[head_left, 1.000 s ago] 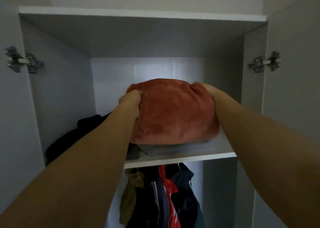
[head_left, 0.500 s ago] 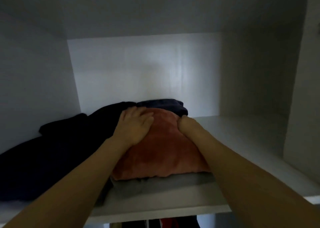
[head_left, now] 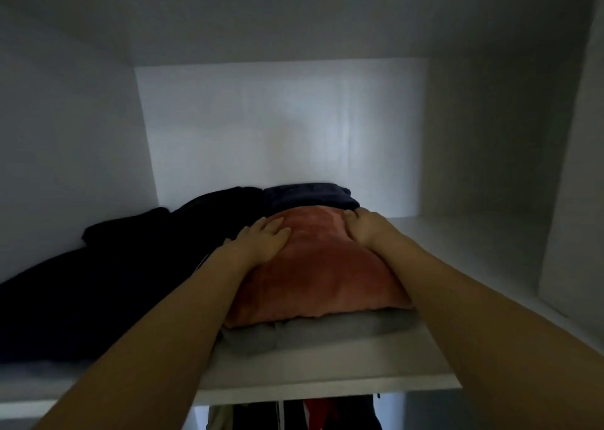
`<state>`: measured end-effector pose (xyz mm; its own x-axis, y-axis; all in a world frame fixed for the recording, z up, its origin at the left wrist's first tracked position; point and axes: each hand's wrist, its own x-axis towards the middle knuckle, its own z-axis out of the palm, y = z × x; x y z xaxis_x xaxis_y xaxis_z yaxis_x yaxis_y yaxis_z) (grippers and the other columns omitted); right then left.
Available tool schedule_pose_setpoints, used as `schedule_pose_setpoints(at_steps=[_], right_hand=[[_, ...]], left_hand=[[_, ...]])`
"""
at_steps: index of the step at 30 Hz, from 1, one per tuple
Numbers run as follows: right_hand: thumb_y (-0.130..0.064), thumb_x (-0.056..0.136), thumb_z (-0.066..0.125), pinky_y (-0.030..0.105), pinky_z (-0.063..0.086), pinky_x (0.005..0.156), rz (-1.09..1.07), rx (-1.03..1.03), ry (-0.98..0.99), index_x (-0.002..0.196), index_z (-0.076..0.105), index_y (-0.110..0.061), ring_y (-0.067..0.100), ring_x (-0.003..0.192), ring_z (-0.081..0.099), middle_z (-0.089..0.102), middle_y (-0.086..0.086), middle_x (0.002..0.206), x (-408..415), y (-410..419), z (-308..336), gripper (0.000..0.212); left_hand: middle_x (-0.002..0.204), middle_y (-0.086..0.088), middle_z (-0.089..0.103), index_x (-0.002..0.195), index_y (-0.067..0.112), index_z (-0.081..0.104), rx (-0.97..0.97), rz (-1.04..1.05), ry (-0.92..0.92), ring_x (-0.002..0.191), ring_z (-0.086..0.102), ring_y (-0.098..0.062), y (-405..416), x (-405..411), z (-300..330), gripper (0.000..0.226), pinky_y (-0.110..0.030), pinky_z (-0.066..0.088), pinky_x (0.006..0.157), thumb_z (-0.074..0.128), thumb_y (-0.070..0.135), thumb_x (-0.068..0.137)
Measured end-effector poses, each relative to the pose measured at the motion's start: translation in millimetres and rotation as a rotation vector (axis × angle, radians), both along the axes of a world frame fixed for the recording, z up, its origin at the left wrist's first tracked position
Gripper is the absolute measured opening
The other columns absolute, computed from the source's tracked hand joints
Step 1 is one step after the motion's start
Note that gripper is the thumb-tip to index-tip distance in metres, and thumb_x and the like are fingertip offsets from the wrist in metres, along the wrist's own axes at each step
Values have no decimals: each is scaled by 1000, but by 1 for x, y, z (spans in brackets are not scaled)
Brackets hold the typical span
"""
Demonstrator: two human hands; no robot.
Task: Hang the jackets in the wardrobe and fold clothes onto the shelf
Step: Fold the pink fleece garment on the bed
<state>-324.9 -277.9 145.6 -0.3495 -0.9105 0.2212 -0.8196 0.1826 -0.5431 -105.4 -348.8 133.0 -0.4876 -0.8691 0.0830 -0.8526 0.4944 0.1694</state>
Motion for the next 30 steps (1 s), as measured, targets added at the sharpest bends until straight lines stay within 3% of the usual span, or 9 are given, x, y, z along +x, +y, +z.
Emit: schedule_pose_setpoints(at_steps=[2, 4, 6, 9, 16, 20, 30], right_hand=[[-45, 102, 26, 42, 38, 102, -61, -115, -5, 142, 40, -10, 33, 125, 47, 45, 17, 142, 1, 27, 14, 55], [-45, 101, 31, 42, 37, 103, -115, -225, 49, 142, 39, -9, 34, 127, 45, 43, 16, 144, 4, 60, 25, 56], [-41, 100, 36, 42, 36, 105, -132, -291, 110, 143, 37, -8, 34, 130, 44, 41, 16, 147, 10, 95, 33, 55], [-35, 99, 42, 40, 35, 108, -155, -298, 181, 148, 31, -9, 33, 134, 41, 37, 14, 151, 21, 151, 37, 56], [-32, 97, 50, 41, 37, 105, -387, -196, 266, 147, 29, -9, 36, 131, 42, 36, 17, 149, 40, 289, 26, 59], [-35, 97, 49, 41, 35, 108, -511, -155, 287, 150, 25, -16, 31, 134, 40, 34, 10, 152, 60, 372, 17, 61], [-32, 96, 48, 37, 36, 107, -813, -94, 350, 148, 30, -14, 28, 131, 44, 36, 8, 151, 103, 638, -5, 58]], left_hand=[[165, 4, 3, 155, 37, 12, -24, 98, 19, 151, 7, -26, 12, 1, 17, 68, -57, 1, 119, 13, 65, 94], [163, -2, 17, 155, 31, 21, -197, 100, 88, 148, 19, -28, 32, 2, 39, 62, -55, 5, 119, 19, 57, 99], [157, -8, 32, 151, 21, 32, -367, 35, 218, 142, 30, -27, 59, 0, 53, 57, -49, 12, 119, 24, 48, 102], [151, -11, 40, 148, 13, 38, -451, -112, 370, 138, 36, -27, 102, -10, 58, 53, -42, 17, 118, 31, 41, 103], [150, -8, 40, 147, 12, 34, -623, -447, 296, 141, 30, -26, 200, -41, 38, 55, -46, 13, 121, 38, 39, 99], [152, -10, 38, 149, 11, 30, -600, -585, 328, 143, 28, -28, 270, -53, 35, 59, -46, 15, 120, 41, 40, 99], [148, -12, 43, 145, 7, 36, -594, -891, 378, 139, 32, -29, 506, -71, 20, 58, -44, 16, 119, 44, 39, 97]])
